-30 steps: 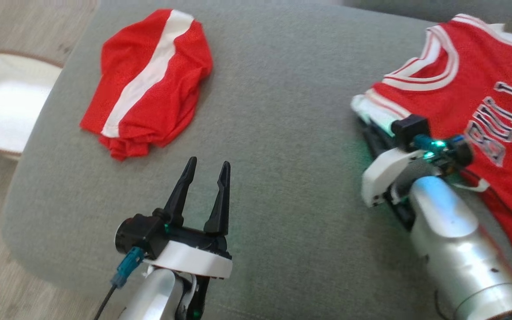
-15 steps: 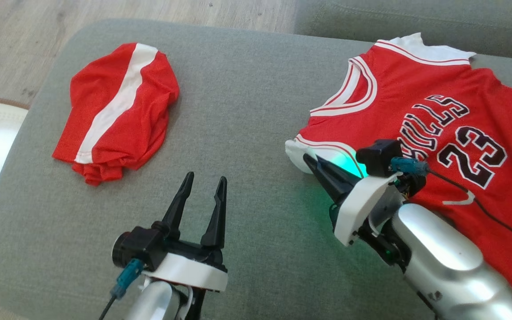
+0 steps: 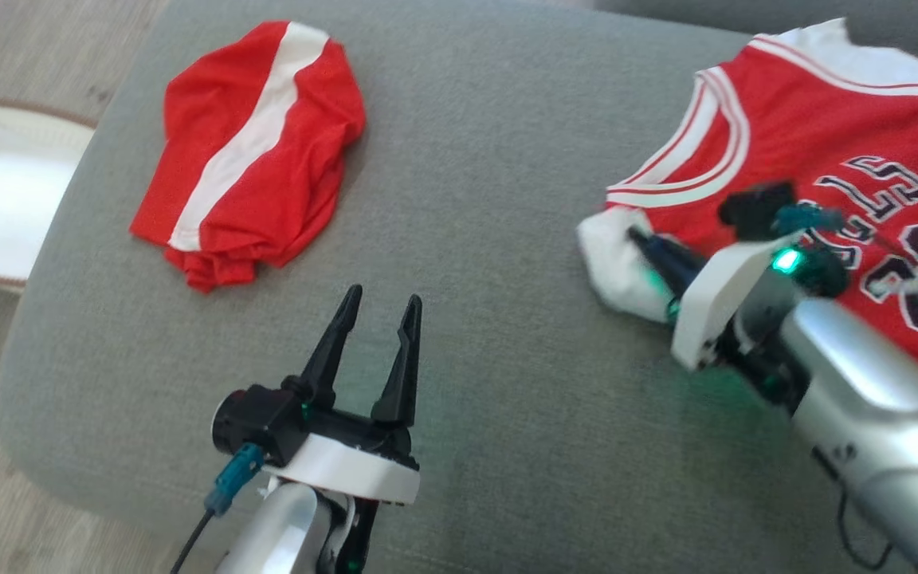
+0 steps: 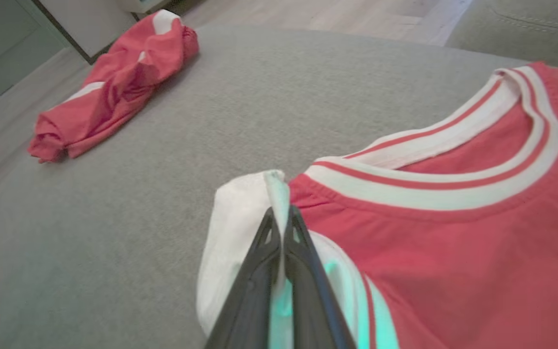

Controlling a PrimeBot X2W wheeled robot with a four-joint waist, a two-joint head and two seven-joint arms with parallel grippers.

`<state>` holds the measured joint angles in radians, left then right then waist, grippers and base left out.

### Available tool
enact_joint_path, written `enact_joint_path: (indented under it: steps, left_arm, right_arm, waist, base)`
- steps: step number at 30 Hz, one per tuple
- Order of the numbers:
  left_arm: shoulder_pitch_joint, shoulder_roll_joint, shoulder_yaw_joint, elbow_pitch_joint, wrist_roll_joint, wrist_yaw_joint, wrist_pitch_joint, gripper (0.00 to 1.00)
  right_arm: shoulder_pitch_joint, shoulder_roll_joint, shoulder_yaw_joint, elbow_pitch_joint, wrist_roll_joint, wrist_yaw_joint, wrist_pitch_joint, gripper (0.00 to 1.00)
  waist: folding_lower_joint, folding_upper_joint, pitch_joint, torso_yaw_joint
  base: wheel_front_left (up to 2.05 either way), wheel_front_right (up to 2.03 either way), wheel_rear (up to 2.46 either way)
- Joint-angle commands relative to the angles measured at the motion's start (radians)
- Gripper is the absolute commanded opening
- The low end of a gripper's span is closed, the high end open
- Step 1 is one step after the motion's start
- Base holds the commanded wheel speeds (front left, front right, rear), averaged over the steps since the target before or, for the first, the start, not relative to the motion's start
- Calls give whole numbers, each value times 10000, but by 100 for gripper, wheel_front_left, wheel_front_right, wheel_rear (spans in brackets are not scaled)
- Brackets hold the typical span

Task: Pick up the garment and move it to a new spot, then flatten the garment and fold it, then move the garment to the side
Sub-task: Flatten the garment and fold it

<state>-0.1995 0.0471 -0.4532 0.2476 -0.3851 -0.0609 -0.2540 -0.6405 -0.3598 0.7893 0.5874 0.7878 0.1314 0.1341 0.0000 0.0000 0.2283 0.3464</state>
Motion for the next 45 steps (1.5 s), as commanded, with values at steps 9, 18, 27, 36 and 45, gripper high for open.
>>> enact_joint_path:
  steps: [9,18,27,36,45]
  left_arm:
    - [-462,31,287,-362,-140,188,-78,100]
    - [-398,31,813,-324,189,173,-78,100]
    - [-302,31,1638,-368,658,-48,-78,100]
    - [-85,31,1992,-512,669,-103,-78,100]
    - [-63,31,2211,-581,763,-161,-78,100]
  right_arm:
    - [-1258,19,409,1580,-1095,-7,-680,100]
    - [-1475,1194,-148,2662,-2714,-7,-2783,100]
    - [-69,1878,-3237,2082,-4309,-7,-3940,100]
    - [3192,2510,-6934,-1412,-6040,-7,-3956,100]
    - [4941,3061,-7915,-3162,-6514,-7,-3862,100]
  waist:
    - [0,0,420,173]
    - [0,0,161,-913]
    - [0,0,-478,-2385]
    - [0,0,-987,-2958]
    - [0,0,-969,-3299]
  base:
    - [0,0,0]
    - [0,0,0]
    - [0,0,0]
    - [0,0,0]
    - [0,0,0]
